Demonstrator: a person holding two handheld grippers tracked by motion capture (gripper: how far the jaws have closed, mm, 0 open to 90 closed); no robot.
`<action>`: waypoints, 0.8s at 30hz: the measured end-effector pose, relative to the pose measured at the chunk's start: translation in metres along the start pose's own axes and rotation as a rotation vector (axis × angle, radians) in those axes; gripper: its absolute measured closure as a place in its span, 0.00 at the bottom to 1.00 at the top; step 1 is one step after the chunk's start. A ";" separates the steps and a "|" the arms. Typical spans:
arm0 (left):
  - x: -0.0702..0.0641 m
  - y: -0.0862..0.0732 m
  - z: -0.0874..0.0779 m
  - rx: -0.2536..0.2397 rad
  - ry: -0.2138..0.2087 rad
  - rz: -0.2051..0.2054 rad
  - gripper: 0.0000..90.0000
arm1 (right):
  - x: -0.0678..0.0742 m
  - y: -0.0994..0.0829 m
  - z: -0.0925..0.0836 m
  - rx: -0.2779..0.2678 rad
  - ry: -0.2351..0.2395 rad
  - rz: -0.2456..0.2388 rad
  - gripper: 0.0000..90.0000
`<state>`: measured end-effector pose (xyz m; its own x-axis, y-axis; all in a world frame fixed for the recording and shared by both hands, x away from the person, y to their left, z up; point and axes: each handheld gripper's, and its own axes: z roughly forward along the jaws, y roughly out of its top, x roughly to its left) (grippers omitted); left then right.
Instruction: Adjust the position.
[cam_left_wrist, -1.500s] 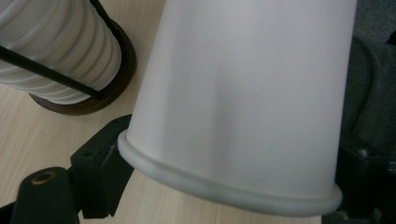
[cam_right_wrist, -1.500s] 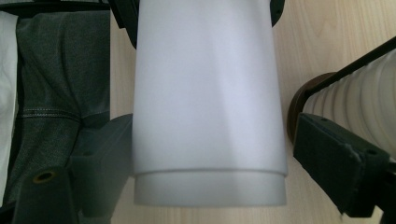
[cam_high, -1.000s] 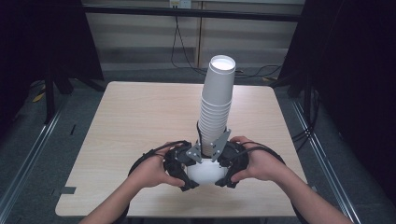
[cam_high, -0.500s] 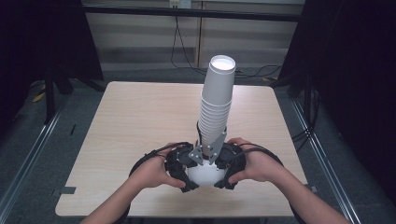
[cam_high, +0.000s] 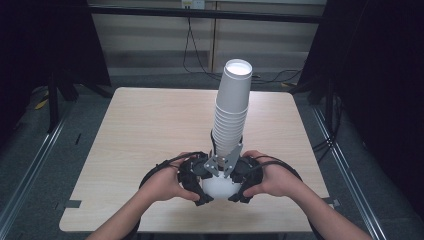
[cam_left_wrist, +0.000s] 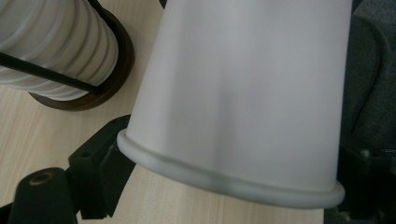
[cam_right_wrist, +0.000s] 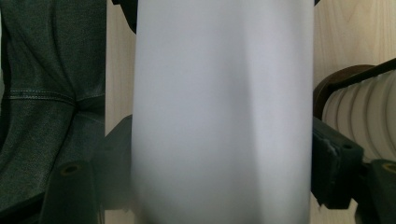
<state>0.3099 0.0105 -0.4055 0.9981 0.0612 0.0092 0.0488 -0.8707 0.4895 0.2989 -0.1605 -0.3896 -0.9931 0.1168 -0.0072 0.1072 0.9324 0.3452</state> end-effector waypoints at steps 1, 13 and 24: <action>0.000 0.001 0.000 0.004 0.003 0.002 0.15 | 0.000 0.000 0.000 -0.001 -0.004 0.003 0.26; 0.001 0.001 -0.003 -0.015 0.031 0.013 0.12 | -0.001 -0.004 -0.001 -0.036 -0.045 -0.018 0.27; 0.002 -0.003 -0.003 -0.060 0.034 0.016 0.10 | -0.002 -0.012 0.001 -0.092 -0.040 -0.001 0.27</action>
<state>0.3117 0.0149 -0.4048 0.9968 0.0652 0.0462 0.0299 -0.8407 0.5406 0.2995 -0.1715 -0.3944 -0.9904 0.1311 -0.0440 0.0997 0.8974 0.4297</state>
